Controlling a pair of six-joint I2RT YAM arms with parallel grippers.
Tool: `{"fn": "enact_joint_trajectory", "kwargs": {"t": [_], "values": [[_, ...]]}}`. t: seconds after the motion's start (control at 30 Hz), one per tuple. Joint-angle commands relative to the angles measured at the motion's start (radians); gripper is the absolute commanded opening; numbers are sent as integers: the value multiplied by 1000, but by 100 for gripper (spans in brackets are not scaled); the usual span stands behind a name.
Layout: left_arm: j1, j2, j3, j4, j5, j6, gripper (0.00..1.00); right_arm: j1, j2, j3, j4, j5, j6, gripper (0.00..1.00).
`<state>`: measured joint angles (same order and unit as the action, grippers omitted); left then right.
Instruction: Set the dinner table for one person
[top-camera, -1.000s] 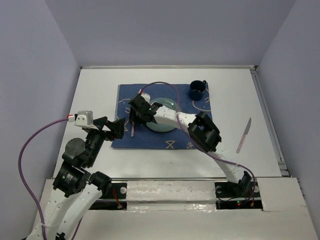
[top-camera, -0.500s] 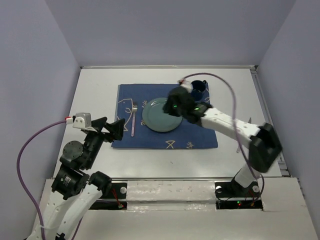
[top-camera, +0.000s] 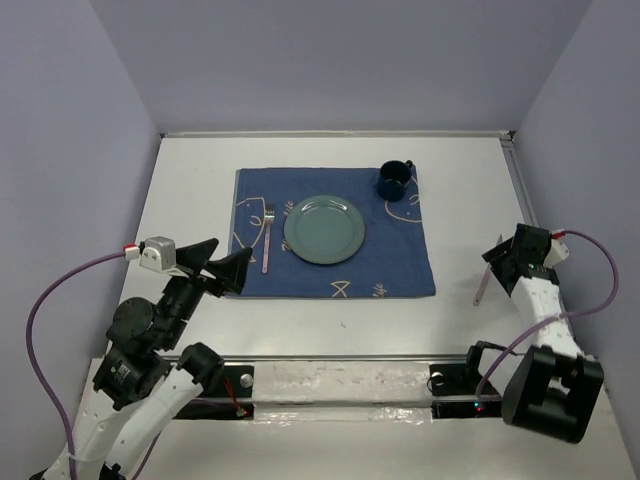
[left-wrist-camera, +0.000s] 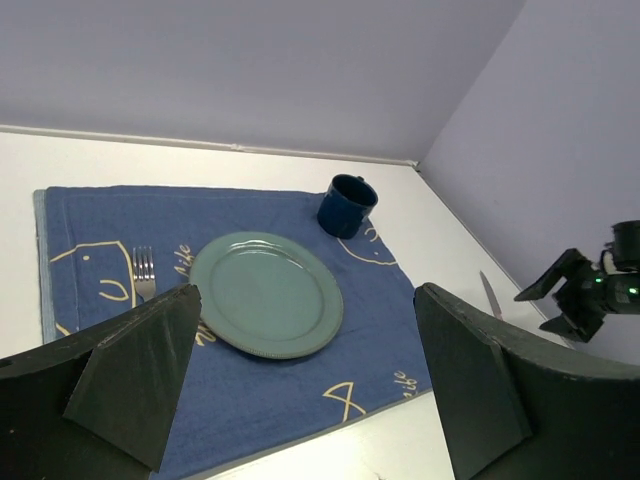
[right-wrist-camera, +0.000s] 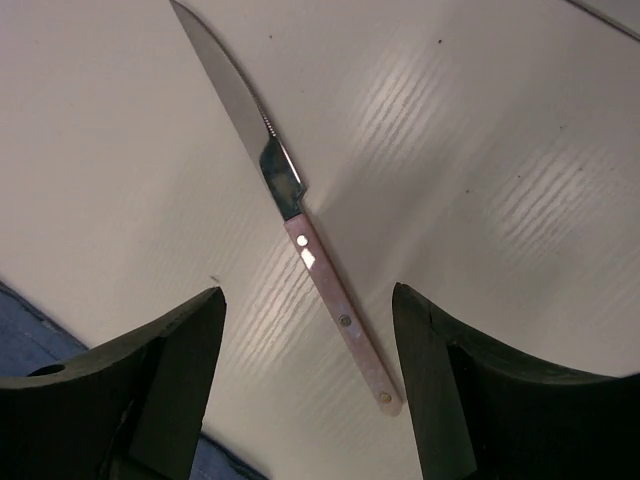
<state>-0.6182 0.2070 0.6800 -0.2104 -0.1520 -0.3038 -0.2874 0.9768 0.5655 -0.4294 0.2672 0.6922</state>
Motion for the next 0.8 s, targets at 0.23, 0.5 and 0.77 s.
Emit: {"fn": "enact_joint_trajectory", "kwargs": {"t": [0.23, 0.5, 0.77], "values": [[-28, -43, 7, 34, -27, 19, 99, -65, 249, 93, 12, -178, -97, 65], [-32, -61, 10, 32, -35, 20, 99, -65, 382, 103, 1, -246, -117, 42], [-34, -72, 10, 32, -38, 22, 99, -65, 516, 146, -11, -284, -120, 7]]}}
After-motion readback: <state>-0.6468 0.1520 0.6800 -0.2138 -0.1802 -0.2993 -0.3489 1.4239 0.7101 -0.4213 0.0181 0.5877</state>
